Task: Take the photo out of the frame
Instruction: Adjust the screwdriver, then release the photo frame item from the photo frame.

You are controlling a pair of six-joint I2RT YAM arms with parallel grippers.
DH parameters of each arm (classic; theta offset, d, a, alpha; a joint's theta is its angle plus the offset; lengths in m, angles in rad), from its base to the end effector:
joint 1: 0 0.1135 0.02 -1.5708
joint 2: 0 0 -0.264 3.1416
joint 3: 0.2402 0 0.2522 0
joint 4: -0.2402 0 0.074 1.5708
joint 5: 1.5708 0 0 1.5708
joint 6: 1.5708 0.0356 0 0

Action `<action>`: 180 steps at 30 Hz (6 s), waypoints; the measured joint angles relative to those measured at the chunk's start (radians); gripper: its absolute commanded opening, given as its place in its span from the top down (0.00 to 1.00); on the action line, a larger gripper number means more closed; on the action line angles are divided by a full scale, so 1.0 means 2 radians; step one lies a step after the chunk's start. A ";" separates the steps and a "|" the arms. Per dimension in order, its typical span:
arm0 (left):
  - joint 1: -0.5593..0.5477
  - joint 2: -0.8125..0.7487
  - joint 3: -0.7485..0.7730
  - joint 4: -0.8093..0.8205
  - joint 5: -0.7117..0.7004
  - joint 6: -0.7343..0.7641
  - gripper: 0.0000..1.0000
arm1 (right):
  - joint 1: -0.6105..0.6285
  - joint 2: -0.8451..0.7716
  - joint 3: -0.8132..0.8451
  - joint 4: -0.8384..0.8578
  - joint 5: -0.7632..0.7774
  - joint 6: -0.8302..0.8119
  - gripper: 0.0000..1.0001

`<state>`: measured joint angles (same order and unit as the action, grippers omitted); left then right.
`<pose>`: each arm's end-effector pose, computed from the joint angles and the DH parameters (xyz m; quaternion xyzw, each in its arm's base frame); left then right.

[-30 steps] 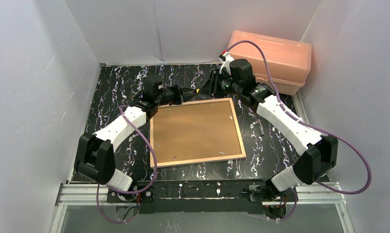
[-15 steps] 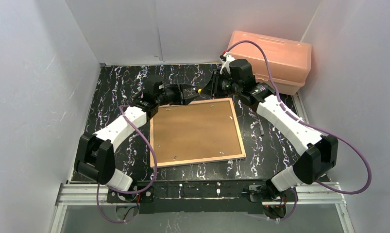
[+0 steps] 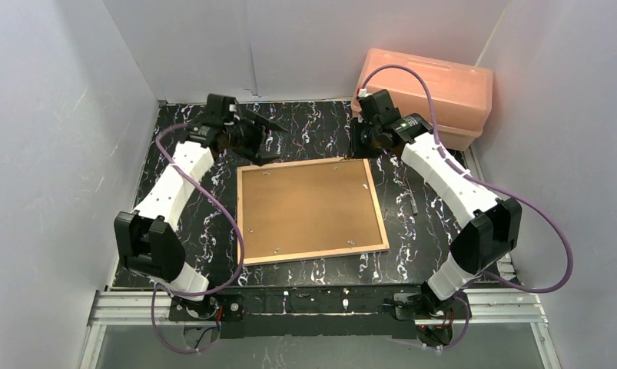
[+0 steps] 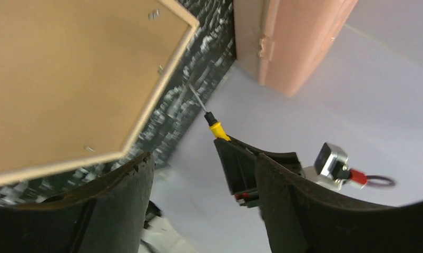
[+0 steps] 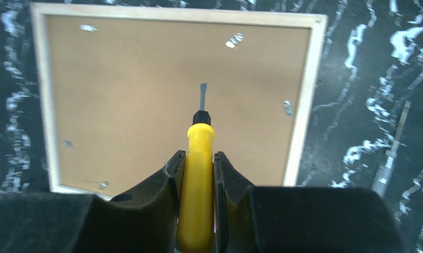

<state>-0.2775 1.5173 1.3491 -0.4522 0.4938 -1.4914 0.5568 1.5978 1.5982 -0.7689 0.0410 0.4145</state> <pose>0.3254 -0.1102 0.3340 -0.3999 0.7720 -0.4809 0.1130 0.2986 0.1842 0.3613 -0.0574 0.9187 0.1655 0.3541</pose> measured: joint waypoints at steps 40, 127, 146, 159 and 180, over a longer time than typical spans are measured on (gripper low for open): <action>0.020 0.077 -0.032 -0.236 -0.247 0.475 0.36 | -0.004 0.188 0.147 -0.203 0.126 -0.082 0.99; 0.051 0.156 -0.063 -0.217 -0.234 0.493 0.61 | -0.013 0.227 0.144 -0.226 0.124 -0.100 0.99; 0.051 0.156 -0.063 -0.217 -0.229 0.495 0.70 | -0.013 0.228 0.144 -0.230 0.109 -0.103 0.99; 0.052 0.156 -0.063 -0.217 -0.222 0.497 0.72 | -0.016 0.228 0.144 -0.229 0.092 -0.105 0.99; 0.053 0.156 -0.063 -0.217 -0.221 0.497 0.73 | -0.019 0.224 0.143 -0.220 0.058 -0.116 0.99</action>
<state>-0.1719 1.8294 1.2224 -0.8867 0.0525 -0.4976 0.5190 2.0464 1.8839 -1.2079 0.1566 0.1825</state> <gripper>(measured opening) 0.272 0.292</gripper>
